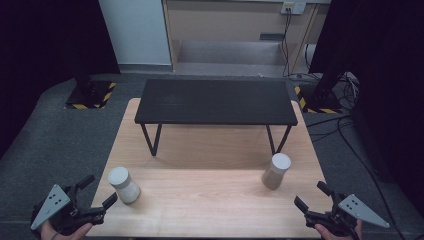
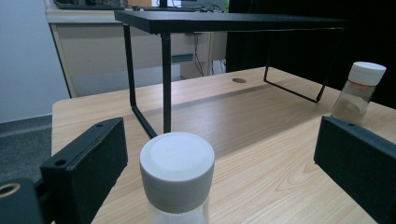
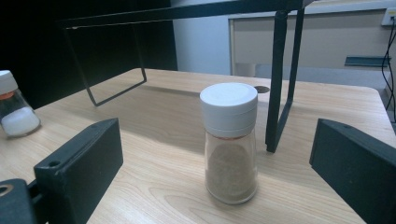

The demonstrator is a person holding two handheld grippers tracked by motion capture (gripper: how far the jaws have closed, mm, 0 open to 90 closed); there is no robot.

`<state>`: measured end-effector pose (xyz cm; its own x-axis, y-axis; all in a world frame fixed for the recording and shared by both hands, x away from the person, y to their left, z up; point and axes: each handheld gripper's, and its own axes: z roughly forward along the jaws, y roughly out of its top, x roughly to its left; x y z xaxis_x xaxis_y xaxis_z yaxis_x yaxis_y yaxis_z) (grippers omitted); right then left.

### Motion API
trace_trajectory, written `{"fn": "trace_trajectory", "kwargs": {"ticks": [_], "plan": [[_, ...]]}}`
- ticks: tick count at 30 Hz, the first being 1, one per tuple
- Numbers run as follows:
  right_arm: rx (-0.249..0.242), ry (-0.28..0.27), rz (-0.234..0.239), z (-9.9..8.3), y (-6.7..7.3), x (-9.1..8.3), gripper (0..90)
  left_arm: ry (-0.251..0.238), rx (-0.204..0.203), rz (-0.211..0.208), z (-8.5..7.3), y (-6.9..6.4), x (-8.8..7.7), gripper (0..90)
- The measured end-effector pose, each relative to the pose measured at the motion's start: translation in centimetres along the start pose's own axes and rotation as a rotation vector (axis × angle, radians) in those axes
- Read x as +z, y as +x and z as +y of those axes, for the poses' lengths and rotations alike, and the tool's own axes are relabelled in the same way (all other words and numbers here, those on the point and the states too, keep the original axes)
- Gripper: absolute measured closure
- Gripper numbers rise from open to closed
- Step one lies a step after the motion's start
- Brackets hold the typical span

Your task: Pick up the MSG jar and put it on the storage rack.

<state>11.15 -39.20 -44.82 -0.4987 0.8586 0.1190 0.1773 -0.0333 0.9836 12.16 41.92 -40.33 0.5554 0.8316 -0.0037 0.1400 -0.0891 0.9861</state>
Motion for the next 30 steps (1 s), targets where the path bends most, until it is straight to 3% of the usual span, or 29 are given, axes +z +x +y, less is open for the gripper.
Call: {"fn": "trace_trajectory", "kwargs": {"ticks": [17,30], "plan": [[0.006,-0.036,-0.022,-0.5,0.3,0.0,2.7,0.001,-0.008,-0.013,0.0,0.1,0.1,1.7],[0.002,-0.068,0.004,-1.1,0.3,0.3,4.9,0.029,0.014,-0.025,0.9,0.3,0.2,1.7]]}}
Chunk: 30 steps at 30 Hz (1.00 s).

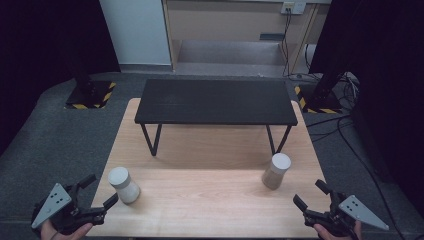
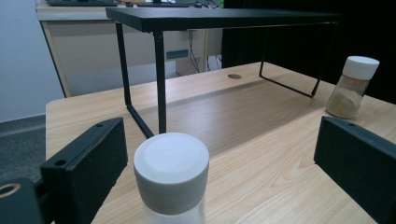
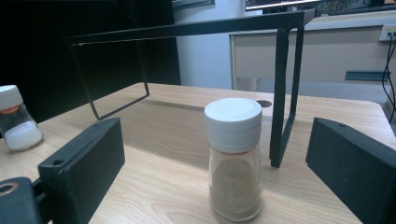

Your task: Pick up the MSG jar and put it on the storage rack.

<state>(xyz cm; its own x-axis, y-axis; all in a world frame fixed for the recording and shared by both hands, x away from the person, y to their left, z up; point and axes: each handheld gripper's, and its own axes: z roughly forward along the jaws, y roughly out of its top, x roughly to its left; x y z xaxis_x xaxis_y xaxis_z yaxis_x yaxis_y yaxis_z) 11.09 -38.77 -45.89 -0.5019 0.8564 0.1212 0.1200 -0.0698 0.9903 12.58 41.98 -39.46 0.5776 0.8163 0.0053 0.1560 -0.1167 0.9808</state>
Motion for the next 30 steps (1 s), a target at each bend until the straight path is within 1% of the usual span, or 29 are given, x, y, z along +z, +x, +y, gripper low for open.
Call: {"fn": "trace_trajectory", "kwargs": {"ticks": [4,8,10,12,14,16,18,19,24,25,26,30], "plan": [[0.01,0.006,0.015,0.0,-0.2,0.2,4.6,0.018,0.005,-0.007,0.6,0.3,-0.1,1.7],[-0.005,0.006,0.036,0.0,-0.5,0.2,4.3,0.052,0.008,-0.024,1.5,0.8,-0.2,1.8],[-0.015,0.009,0.039,0.0,-0.5,0.2,3.6,0.067,0.015,-0.03,2.1,1.0,-0.3,1.8],[-0.024,0.01,0.044,0.0,-0.5,0.2,3.1,0.081,0.009,-0.039,2.7,1.4,-0.3,1.7],[-0.023,0.013,0.043,0.1,-0.5,0.3,2.4,0.087,0.001,-0.045,3.1,1.7,-0.4,1.8],[-0.023,0.013,0.04,0.1,-0.5,0.2,1.8,0.103,-0.005,-0.056,3.7,2.3,-0.5,1.8],[-0.018,0.011,0.034,0.0,-0.5,0.2,1.0,0.118,-0.003,-0.055,4.2,2.6,-0.6,1.7],[-0.016,0.009,0.035,0.0,-0.5,0.2,1.1,0.118,-0.003,-0.055,4.2,2.6,-0.6,1.7],[-0.012,0.01,0.038,0.0,-0.6,0.2,1.1,0.165,0.01,-0.064,5.9,3.3,-0.9,1.2],[-0.013,0.011,0.038,0.0,-0.6,0.2,1.1,0.184,0.019,-0.059,6.5,3.4,-1.0,1.2],[-0.013,0.011,0.038,0.0,-0.6,0.2,1.1,0.184,0.019,-0.059,6.5,3.4,-1.0,1.1],[-0.013,0.009,0.041,0.0,-0.6,0.2,1.2,0.213,0.022,-0.062,7.6,3.7,-1.2,1.0]]}}
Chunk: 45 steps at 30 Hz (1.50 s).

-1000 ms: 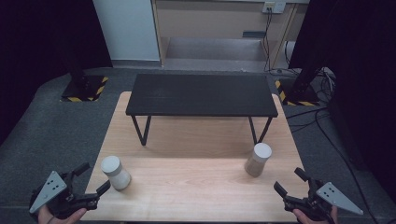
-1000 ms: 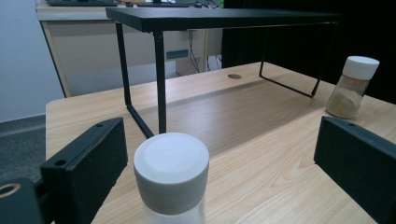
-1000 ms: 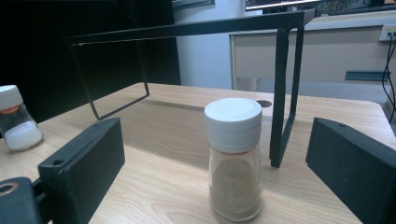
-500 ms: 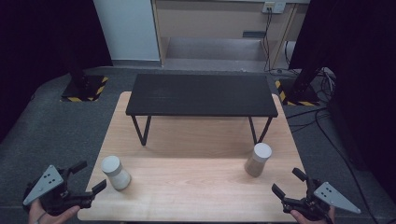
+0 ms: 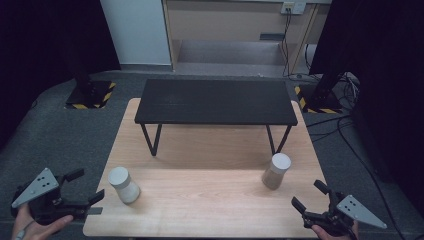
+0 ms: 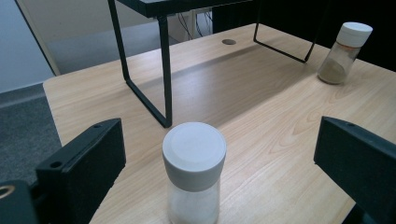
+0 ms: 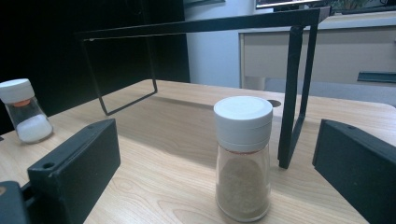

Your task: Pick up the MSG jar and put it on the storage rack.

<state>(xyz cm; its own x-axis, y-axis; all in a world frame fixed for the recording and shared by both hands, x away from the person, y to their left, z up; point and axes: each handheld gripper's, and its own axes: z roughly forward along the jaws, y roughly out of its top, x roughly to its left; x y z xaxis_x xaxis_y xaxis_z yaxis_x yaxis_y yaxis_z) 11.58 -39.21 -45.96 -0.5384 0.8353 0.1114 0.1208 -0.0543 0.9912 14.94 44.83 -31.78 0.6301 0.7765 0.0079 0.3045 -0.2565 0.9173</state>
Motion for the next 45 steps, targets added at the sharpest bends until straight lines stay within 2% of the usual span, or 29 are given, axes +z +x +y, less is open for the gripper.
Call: {"fn": "trace_trajectory", "kwargs": {"ticks": [5,8,14,16,17,19,32,45], "plan": [[0.011,-0.006,0.001,-0.1,-0.1,-0.1,1.3,0.048,0.016,-0.014,1.3,0.7,-0.6,1.0],[0.009,-0.006,0.005,0.0,-0.1,-0.1,1.2,0.066,0.035,-0.007,1.9,1.0,-0.9,0.8],[0.008,-0.007,0.005,-0.1,-0.1,-0.1,1.2,0.073,0.059,-0.016,2.3,1.6,-1.1,0.8],[0.011,-0.006,0.005,-0.1,-0.1,-0.1,1.3,0.081,0.064,-0.039,2.5,2.1,-1.1,0.7],[0.014,-0.005,0.005,-0.1,-0.1,-0.1,1.3,0.091,0.077,-0.041,2.7,2.2,-1.0,1.0],[0.013,-0.006,0.005,-0.1,-0.1,-0.1,1.4,0.097,0.078,-0.047,2.8,2.4,-0.8,1.0],[0.015,-0.008,-0.003,-0.1,-0.1,-0.1,1.6,0.137,0.065,-0.072,1.9,3.7,1.4,2.3],[0.027,-0.01,-0.005,-0.1,-0.1,-0.2,1.9,0.161,0.055,-0.096,0.7,4.4,4.8,3.5]]}}
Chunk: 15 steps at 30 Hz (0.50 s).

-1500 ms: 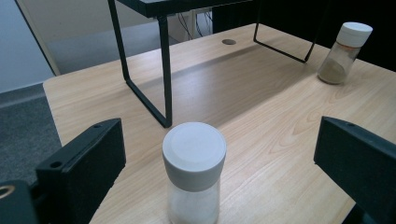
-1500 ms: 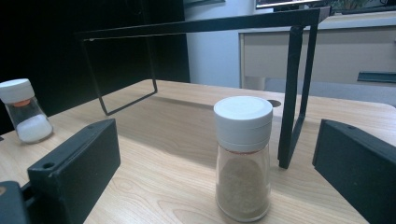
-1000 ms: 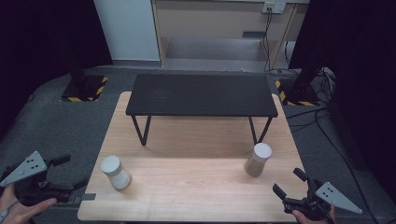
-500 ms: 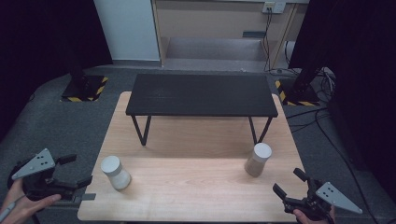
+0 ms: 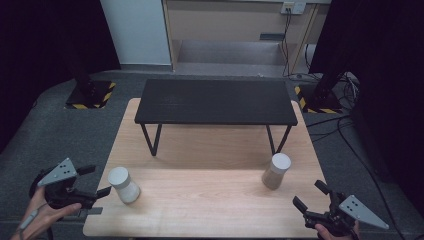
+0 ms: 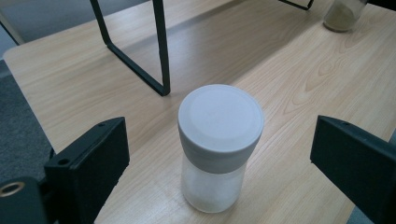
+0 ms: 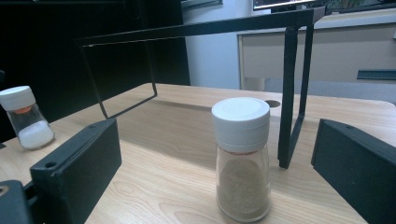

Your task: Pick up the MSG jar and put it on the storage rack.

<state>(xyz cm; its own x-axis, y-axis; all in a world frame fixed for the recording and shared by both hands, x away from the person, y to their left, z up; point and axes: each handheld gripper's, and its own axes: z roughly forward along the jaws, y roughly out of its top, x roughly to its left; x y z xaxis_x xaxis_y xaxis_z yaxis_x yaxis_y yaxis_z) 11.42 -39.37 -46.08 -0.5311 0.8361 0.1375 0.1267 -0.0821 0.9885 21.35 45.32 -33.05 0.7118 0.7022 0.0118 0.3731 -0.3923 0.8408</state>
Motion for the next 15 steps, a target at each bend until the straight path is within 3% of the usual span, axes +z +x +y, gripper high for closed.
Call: {"fn": "trace_trajectory", "kwargs": {"ticks": [15], "plan": [[0.005,-0.004,-0.003,-0.1,0.0,-0.1,2.1,0.027,-0.02,-0.028,-0.5,0.3,3.1,8.8]]}}
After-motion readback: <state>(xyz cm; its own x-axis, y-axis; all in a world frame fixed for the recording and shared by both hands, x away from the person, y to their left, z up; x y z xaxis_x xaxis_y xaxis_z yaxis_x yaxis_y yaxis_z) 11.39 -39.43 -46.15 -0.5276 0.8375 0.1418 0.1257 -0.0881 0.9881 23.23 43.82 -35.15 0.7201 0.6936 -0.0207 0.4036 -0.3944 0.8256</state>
